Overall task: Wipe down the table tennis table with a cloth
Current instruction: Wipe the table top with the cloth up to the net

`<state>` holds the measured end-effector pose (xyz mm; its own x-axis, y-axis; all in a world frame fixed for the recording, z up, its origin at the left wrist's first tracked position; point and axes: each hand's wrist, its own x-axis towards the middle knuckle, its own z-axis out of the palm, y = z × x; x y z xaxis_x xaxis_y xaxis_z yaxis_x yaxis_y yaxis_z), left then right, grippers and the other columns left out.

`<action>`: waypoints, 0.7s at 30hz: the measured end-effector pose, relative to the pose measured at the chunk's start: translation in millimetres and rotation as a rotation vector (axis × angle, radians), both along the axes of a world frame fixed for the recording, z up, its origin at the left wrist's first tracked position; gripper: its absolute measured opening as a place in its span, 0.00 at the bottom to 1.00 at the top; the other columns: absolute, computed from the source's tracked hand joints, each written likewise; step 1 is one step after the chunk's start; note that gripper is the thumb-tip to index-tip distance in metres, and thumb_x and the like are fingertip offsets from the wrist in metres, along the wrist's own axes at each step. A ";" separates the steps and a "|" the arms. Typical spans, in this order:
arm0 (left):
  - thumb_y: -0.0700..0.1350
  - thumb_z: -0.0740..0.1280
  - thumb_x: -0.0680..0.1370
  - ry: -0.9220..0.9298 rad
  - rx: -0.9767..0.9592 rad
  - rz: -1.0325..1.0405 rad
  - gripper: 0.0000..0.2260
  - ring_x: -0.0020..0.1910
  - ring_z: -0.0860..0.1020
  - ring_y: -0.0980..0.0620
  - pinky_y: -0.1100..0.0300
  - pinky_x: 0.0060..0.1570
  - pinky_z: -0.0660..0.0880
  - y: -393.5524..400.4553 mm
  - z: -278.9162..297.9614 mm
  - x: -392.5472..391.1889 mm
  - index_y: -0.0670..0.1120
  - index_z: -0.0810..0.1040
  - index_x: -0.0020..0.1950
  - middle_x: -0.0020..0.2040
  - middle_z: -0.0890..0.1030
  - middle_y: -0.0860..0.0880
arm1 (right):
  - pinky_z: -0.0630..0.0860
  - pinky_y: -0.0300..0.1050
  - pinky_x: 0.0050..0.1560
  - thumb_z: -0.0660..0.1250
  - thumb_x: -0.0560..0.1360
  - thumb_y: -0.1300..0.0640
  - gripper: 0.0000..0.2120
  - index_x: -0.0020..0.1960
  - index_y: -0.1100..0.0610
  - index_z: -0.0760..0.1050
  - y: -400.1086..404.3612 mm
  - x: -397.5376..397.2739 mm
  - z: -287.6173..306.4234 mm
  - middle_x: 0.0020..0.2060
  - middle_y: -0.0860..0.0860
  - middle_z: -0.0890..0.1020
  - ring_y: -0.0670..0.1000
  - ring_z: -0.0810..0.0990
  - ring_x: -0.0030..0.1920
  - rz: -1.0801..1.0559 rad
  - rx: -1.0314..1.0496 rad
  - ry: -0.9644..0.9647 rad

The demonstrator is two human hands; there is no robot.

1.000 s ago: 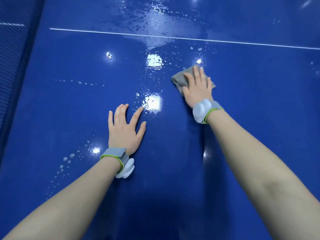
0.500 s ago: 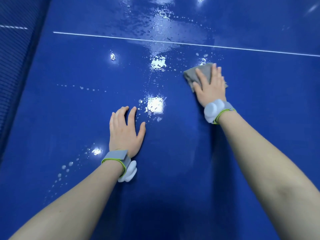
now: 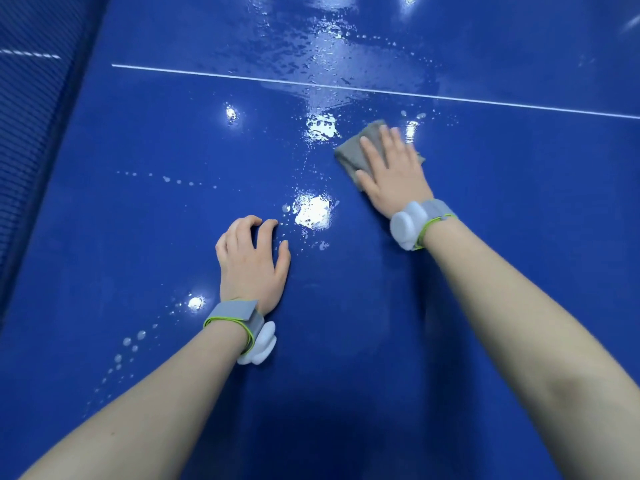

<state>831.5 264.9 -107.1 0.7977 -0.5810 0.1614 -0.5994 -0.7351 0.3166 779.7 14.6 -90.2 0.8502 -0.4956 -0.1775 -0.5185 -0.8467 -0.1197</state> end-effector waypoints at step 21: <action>0.50 0.55 0.76 -0.090 0.020 0.012 0.16 0.55 0.65 0.46 0.52 0.59 0.57 -3.8 -4.7 2.9 0.43 0.75 0.54 0.52 0.74 0.43 | 0.42 0.53 0.73 0.52 0.81 0.59 0.26 0.76 0.44 0.53 12.3 85.3 1.1 0.78 0.50 0.48 0.51 0.44 0.77 -0.014 0.047 -0.066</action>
